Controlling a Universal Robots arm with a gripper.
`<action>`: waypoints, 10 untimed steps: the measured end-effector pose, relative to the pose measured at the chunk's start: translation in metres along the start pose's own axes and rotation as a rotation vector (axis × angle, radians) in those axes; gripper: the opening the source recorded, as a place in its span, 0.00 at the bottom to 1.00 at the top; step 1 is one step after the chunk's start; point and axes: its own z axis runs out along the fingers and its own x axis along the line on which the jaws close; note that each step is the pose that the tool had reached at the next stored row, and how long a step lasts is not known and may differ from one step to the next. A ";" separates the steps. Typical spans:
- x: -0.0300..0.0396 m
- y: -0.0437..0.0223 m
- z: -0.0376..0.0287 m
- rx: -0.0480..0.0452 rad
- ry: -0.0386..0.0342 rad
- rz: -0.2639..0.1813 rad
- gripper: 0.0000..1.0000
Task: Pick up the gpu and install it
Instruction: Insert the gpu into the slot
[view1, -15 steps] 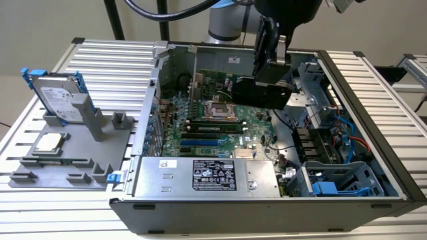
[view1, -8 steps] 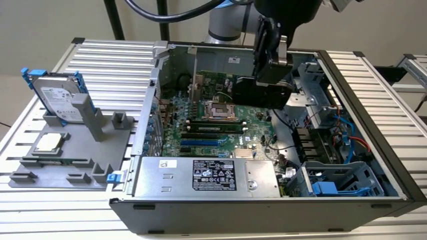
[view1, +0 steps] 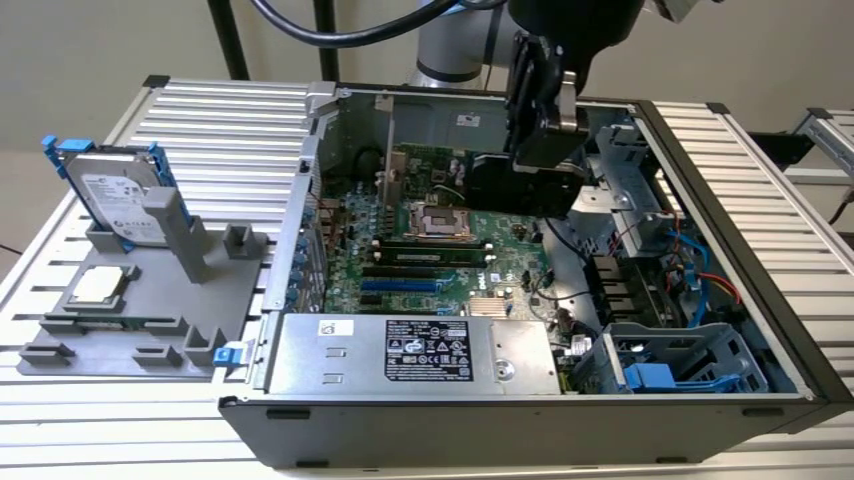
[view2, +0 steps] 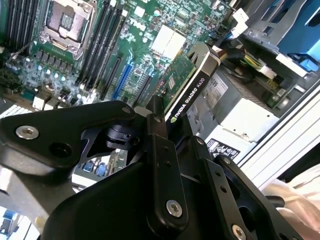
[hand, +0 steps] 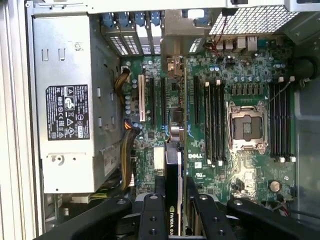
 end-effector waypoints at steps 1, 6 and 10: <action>0.0000 0.0000 0.0000 0.0001 0.0002 -0.004 0.00; 0.0000 0.0000 0.0000 -0.0006 0.0004 -0.007 0.00; -0.0001 -0.0001 0.0006 -0.0009 0.0003 -0.007 0.00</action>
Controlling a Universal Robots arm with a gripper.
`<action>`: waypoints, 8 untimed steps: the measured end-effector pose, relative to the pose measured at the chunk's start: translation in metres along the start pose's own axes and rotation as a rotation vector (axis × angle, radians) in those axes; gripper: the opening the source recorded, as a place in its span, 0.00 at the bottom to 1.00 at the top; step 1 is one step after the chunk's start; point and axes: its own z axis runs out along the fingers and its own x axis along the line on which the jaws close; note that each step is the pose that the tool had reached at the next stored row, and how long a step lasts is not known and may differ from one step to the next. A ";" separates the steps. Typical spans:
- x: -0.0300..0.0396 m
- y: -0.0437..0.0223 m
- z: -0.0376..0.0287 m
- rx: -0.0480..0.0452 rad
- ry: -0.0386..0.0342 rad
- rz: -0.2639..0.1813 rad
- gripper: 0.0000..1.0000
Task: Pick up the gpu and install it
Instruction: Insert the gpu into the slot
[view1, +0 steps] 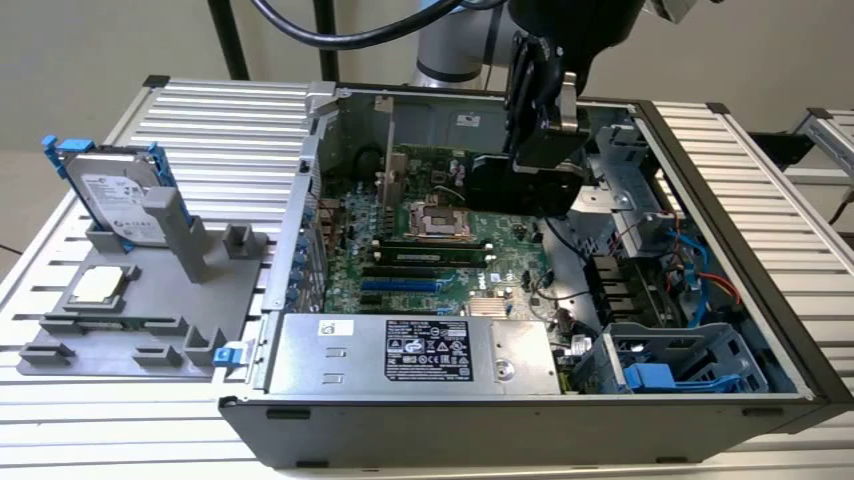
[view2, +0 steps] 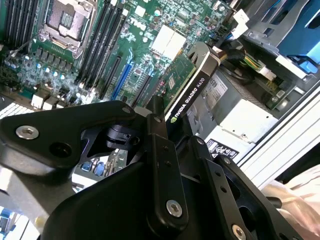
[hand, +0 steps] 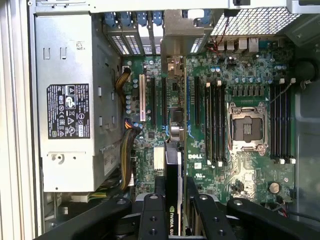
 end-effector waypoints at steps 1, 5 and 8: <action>0.0000 0.0000 0.0004 0.0000 0.0001 0.000 0.00; 0.0000 -0.0001 0.0035 0.0012 0.0000 0.000 0.00; 0.0000 -0.0001 0.0062 0.0015 -0.0014 0.000 0.00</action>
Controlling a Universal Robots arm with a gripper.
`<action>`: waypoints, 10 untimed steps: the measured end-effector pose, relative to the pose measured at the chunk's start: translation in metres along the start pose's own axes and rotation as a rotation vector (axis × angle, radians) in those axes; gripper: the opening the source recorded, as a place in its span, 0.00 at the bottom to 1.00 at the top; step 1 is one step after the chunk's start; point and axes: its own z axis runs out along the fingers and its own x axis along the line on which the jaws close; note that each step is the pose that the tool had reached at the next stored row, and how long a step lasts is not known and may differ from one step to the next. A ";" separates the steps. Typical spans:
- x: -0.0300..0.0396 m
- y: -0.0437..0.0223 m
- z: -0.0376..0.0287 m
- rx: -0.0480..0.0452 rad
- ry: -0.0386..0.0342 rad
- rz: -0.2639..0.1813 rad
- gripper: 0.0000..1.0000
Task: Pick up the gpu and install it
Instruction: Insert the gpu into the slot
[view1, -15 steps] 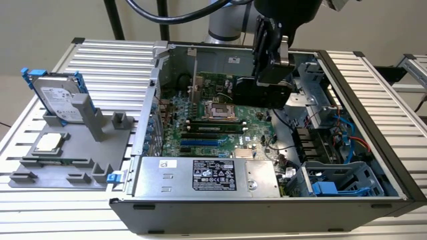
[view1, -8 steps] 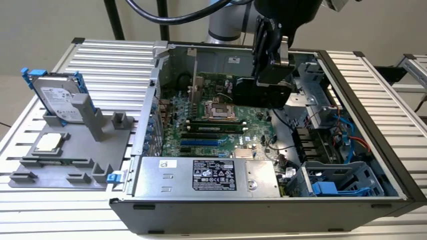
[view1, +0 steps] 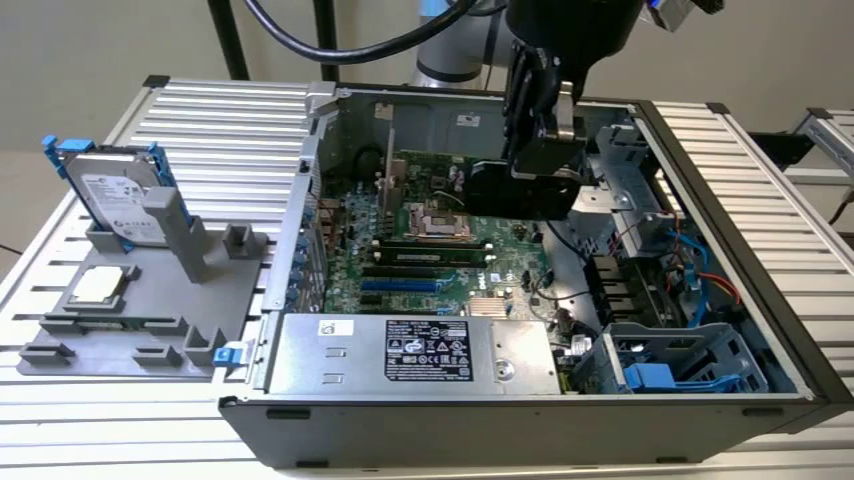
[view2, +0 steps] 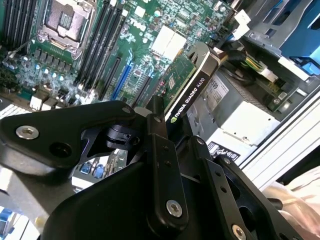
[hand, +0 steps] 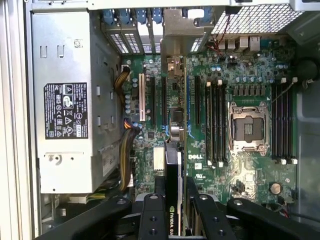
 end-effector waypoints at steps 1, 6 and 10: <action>0.0000 0.0000 0.0009 0.0004 -0.0004 0.000 0.00; -0.0001 -0.0001 0.0061 0.0018 -0.0014 0.000 0.00; 0.0000 -0.0001 0.0063 0.0018 -0.0013 0.000 0.00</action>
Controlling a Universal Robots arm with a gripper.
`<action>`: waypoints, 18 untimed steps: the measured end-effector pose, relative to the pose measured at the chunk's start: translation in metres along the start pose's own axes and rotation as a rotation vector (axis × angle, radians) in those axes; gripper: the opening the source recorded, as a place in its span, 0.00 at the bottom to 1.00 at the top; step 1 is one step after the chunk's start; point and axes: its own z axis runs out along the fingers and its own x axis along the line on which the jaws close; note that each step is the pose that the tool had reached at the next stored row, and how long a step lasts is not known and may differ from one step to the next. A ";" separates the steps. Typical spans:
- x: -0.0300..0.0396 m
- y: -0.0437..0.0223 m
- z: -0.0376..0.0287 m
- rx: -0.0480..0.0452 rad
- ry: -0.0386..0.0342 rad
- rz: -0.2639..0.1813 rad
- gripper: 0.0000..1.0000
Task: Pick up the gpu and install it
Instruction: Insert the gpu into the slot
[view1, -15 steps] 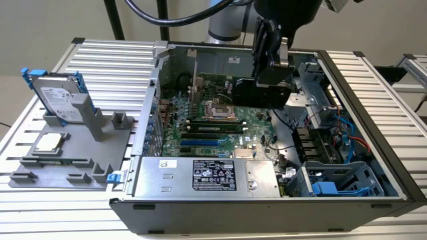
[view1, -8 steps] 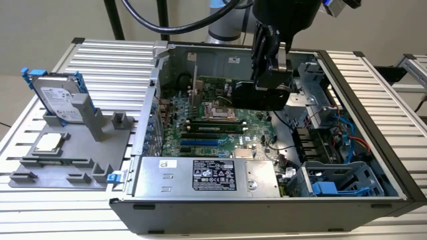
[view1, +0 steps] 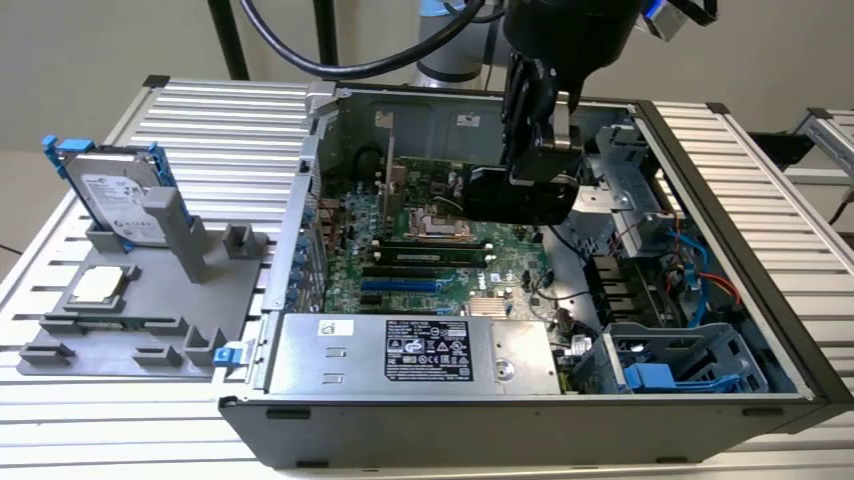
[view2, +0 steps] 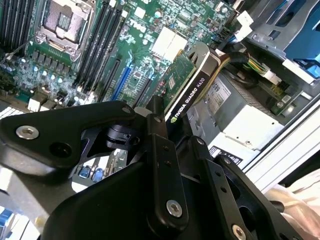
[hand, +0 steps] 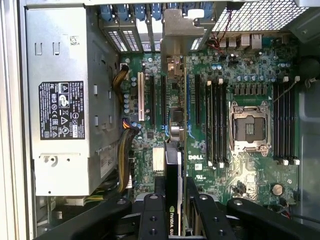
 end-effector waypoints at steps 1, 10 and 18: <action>0.0000 0.0000 0.0001 0.0000 -0.0001 0.000 0.00; -0.0001 -0.0001 0.0038 0.0008 -0.0002 0.000 0.00; -0.0002 -0.0003 0.0090 0.0013 0.0009 0.000 0.00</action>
